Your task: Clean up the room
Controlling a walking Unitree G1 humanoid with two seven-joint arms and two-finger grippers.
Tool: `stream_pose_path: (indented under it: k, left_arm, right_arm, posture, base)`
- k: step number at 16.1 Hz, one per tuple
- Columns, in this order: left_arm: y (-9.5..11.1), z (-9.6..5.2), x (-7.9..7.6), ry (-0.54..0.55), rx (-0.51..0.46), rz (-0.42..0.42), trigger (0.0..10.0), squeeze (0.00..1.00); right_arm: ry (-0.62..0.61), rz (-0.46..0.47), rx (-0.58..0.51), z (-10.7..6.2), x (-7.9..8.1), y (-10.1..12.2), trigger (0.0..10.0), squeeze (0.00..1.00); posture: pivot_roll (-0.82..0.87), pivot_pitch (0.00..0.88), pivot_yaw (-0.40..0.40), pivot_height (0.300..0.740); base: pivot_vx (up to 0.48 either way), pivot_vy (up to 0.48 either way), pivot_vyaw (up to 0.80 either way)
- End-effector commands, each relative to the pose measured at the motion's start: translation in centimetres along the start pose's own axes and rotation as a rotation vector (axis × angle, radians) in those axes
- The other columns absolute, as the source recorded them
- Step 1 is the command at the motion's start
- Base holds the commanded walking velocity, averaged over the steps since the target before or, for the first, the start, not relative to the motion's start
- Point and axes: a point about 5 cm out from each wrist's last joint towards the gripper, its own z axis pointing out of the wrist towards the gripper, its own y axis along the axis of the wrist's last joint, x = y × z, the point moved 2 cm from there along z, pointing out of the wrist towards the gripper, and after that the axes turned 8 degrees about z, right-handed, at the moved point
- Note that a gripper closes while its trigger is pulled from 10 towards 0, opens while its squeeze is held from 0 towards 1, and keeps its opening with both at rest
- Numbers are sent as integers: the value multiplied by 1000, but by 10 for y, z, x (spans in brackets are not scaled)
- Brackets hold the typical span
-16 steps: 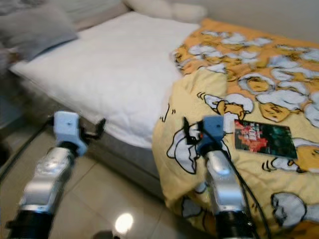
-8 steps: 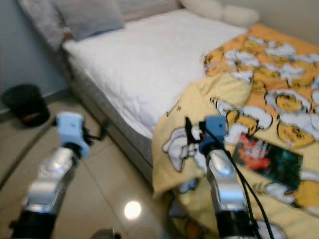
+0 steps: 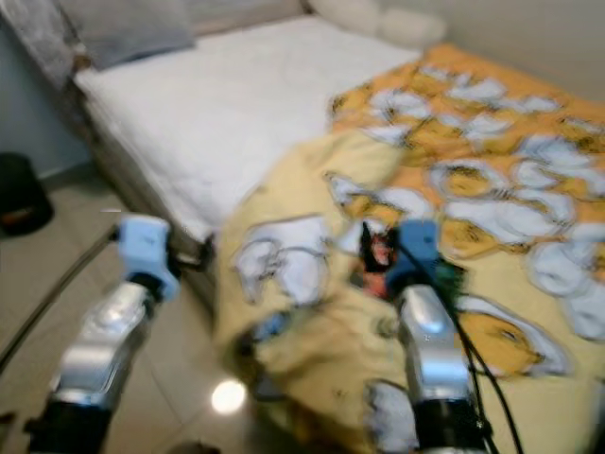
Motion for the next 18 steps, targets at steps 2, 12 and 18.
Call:
stream_pose_path:
  k: [2,12,18]
  left_arm:
    - [1,-4,5,-16,-10,38,10000,1000]
    - [-13,-25,-33,-451,54,144,10000,996]
    - [-17,-31,-29,-565,86,189,10000,980]
  right_arm:
    - [21,18,9,0,5,-1,10000,0]
    - [-131,-31,260,12,-36,-29,10000,0]
    - [-330,276,411,5,-94,-51,10000,0]
  posture:
    - [53,0,-10,740]
    - [47,0,-3,740]
    - [40,0,9,740]
  base:
    - [0,0,0]
    - [0,0,0]
    - [0,0,0]
